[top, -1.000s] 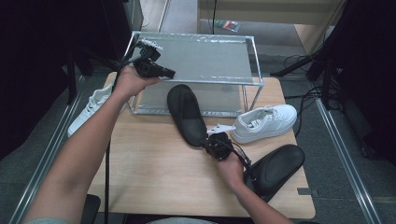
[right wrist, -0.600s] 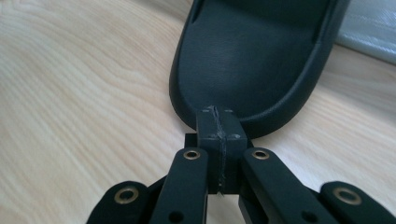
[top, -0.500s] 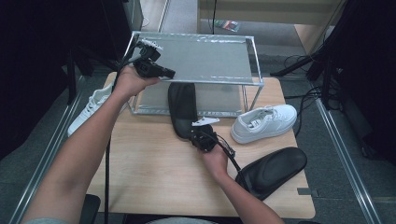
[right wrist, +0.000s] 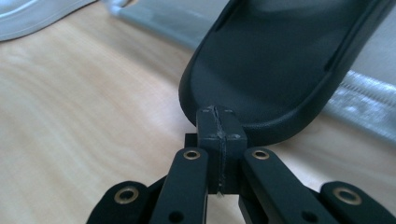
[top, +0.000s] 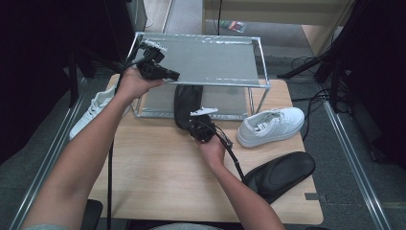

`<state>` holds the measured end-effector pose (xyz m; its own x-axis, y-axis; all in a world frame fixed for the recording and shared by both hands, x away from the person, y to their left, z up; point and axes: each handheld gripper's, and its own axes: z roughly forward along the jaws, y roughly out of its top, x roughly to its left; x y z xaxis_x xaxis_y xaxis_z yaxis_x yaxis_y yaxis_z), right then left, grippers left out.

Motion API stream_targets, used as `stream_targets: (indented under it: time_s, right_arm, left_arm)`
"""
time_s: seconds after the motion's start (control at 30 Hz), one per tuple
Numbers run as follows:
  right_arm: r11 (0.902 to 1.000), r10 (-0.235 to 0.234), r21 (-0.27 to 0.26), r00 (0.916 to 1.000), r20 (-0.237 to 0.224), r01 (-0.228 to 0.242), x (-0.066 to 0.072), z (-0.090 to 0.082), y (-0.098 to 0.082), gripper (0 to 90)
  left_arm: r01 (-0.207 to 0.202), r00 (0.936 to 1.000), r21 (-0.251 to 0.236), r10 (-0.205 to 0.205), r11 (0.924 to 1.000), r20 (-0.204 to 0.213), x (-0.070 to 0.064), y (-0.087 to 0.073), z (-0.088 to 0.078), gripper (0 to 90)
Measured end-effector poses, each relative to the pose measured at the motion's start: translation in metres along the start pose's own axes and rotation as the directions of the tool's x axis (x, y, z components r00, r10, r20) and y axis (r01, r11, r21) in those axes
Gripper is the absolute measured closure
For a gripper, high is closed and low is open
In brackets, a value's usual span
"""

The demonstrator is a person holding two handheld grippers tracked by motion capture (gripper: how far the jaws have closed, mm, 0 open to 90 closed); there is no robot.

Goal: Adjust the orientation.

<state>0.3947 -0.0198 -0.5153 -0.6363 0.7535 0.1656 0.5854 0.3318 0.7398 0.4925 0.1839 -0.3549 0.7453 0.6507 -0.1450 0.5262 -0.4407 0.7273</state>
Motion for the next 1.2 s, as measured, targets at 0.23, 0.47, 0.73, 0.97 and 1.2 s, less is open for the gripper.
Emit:
stream_targets:
  time_s: [0.23, 0.47, 0.73, 0.97, 1.2]
  right_arm:
    - [0.9997, 0.024, -0.004, 0.9994, 0.024, -0.024, -0.013, 0.014, 0.016, 90.0]
    - [0.9969, 0.077, -0.015, 0.997, 0.006, -0.077, -0.024, 0.027, 0.025, 90.0]
    - [0.9993, 0.027, -0.023, 0.9982, -0.054, -0.028, -0.015, 0.003, 0.024, 87.1]
    - [0.998, -0.027, -0.06, 0.9903, -0.136, 0.019, -0.008, -0.035, 0.021, 67.6]
    - [0.9929, -0.097, -0.087, 0.9748, -0.201, 0.081, -0.009, -0.07, 0.006, 45.7]
  left_arm:
    - [0.001, 1.0, 0.0, -0.001, 1.0, -0.007, -0.001, 0.0, 0.0, 89.8]
    - [0.009, 0.9999, -0.013, -0.01, 0.9999, -0.007, -0.001, -0.002, 0.0, 89.6]
    - [0.021, 0.9997, -0.008, -0.021, 0.9997, -0.012, -0.001, 0.0, -0.003, 83.9]
    - [0.033, 0.9994, -0.012, -0.032, 0.9994, 0.01, -0.017, 0.006, -0.024, 57.7]
    - [0.0, 0.9983, 0.005, 0.0, 1.0, 0.058, -0.038, -0.004, -0.045, 36.4]
